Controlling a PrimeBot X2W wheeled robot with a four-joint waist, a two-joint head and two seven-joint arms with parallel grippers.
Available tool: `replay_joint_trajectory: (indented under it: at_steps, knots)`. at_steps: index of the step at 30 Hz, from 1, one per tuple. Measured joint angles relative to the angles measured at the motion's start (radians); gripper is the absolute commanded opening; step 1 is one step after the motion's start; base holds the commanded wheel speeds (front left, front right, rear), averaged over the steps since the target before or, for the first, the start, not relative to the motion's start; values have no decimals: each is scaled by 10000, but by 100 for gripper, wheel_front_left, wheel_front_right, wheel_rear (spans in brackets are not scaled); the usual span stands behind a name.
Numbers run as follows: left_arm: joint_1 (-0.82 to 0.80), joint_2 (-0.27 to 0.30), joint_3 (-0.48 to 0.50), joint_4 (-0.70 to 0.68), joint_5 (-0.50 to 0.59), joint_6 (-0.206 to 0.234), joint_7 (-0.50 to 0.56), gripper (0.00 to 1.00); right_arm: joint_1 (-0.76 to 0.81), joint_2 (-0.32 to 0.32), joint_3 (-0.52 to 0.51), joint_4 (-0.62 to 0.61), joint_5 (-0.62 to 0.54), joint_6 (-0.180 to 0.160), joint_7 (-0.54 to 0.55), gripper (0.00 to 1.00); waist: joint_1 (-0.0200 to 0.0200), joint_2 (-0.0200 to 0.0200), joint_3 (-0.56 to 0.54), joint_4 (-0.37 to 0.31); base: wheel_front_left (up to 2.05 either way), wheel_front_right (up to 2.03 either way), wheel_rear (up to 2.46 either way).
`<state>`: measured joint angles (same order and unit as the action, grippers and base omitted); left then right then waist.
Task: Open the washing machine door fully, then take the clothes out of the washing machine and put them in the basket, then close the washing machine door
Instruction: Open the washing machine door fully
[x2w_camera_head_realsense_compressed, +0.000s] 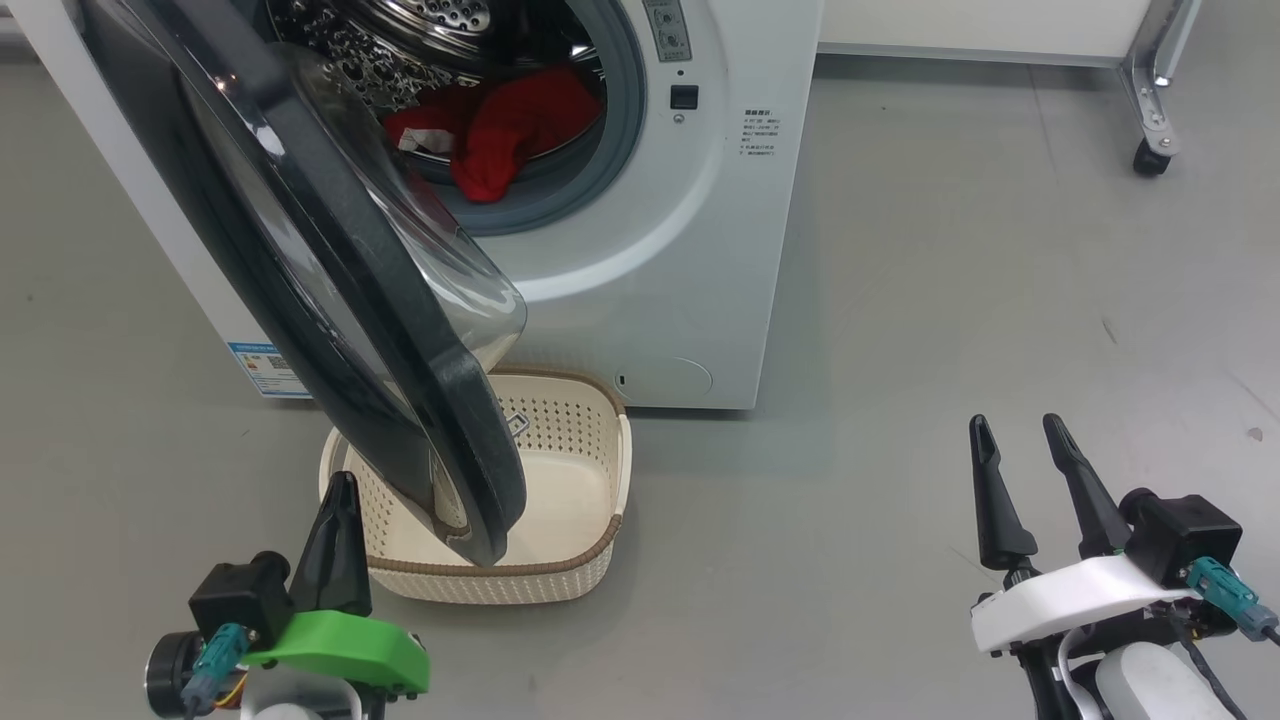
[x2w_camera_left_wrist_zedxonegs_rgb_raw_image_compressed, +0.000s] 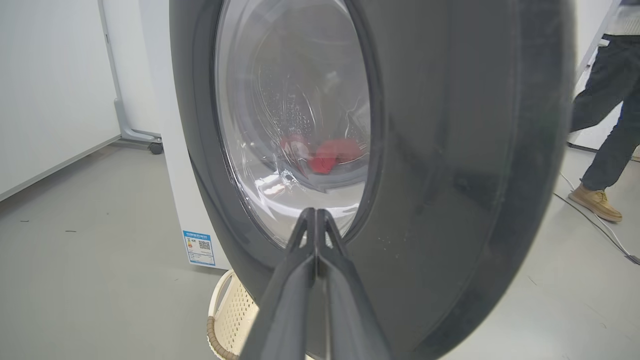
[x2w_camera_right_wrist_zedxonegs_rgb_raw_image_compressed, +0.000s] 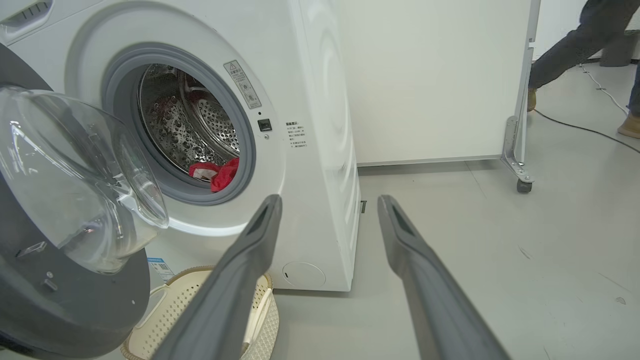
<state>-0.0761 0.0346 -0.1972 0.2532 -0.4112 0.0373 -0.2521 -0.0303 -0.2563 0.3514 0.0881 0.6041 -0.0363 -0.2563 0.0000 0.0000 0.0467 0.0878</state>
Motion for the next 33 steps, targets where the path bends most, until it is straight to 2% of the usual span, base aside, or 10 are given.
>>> replay_joint_trajectory:
  at_steps: [15,21,33]
  knots:
    - [-16,0,174,-130,190,-119,0,0,19,142,-107,48,-190,176,0,100,0,0,-78,-41,0,0,0]
    - [-300,0,502,-736,351,-163,0,0,29,213,-127,67,-345,257,0,100,0,0,-135,-42,0,0,0]
    - [-1892,157,767,-2272,872,-359,-48,0,30,384,-213,92,-431,351,0,100,0,0,-251,-76,0,0,0]
